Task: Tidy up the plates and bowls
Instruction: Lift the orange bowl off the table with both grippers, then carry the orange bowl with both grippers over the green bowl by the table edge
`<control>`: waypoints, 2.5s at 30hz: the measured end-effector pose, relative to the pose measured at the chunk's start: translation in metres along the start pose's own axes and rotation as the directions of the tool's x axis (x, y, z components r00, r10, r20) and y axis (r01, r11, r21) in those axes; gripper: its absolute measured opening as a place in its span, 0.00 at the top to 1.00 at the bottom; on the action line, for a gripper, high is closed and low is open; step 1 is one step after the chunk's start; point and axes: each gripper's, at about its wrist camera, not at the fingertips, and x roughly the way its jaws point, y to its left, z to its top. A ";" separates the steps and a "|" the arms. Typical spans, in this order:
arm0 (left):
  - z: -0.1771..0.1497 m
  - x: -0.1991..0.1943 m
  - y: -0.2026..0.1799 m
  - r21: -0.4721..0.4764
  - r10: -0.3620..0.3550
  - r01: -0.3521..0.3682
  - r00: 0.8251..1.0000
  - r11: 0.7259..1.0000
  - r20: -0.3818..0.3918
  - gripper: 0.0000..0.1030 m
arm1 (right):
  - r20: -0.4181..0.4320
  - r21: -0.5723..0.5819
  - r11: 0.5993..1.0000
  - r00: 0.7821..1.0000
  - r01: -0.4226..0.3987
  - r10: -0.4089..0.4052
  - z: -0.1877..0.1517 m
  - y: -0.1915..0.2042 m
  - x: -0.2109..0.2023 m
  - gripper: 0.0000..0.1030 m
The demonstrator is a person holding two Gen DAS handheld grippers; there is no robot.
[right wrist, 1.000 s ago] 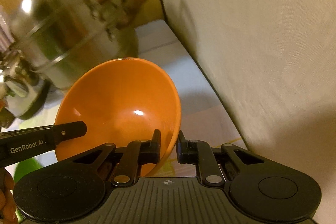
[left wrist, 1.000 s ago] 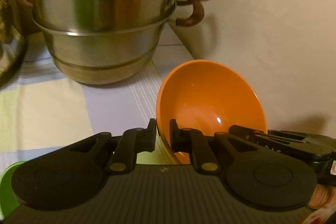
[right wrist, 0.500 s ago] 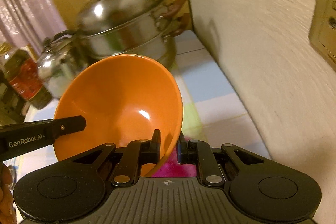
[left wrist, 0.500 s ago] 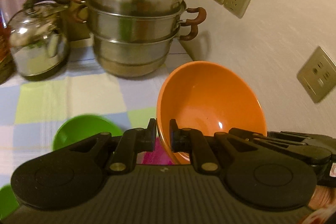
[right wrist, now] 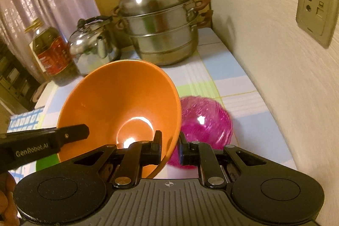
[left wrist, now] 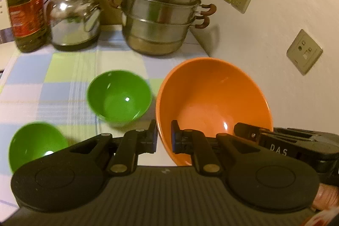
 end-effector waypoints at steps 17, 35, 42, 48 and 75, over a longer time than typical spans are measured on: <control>-0.073 -0.063 0.057 -0.083 0.066 -0.062 0.997 0.995 0.042 0.90 | 0.003 -0.091 0.994 0.998 -0.066 0.066 -0.062 0.065 -0.022 0.86; -0.121 -0.101 0.118 -0.188 0.149 -0.142 0.988 0.972 0.026 0.89 | -0.065 -0.198 0.968 0.987 -0.157 0.147 -0.101 0.131 -0.008 0.87; -0.125 -0.109 0.143 -0.232 0.188 -0.177 0.982 0.956 0.025 0.89 | -0.098 -0.230 0.954 0.980 -0.192 0.174 -0.105 0.158 0.007 0.87; -0.117 -0.108 0.163 -0.255 0.212 -0.200 0.977 0.946 0.021 0.89 | -0.115 -0.259 0.942 0.975 -0.215 0.191 -0.097 0.179 0.024 0.87; -0.058 -0.018 0.254 -0.257 0.251 -0.268 0.963 0.929 -0.097 0.90 | -0.263 -0.277 0.931 0.951 -0.237 0.164 -0.053 0.230 0.154 0.87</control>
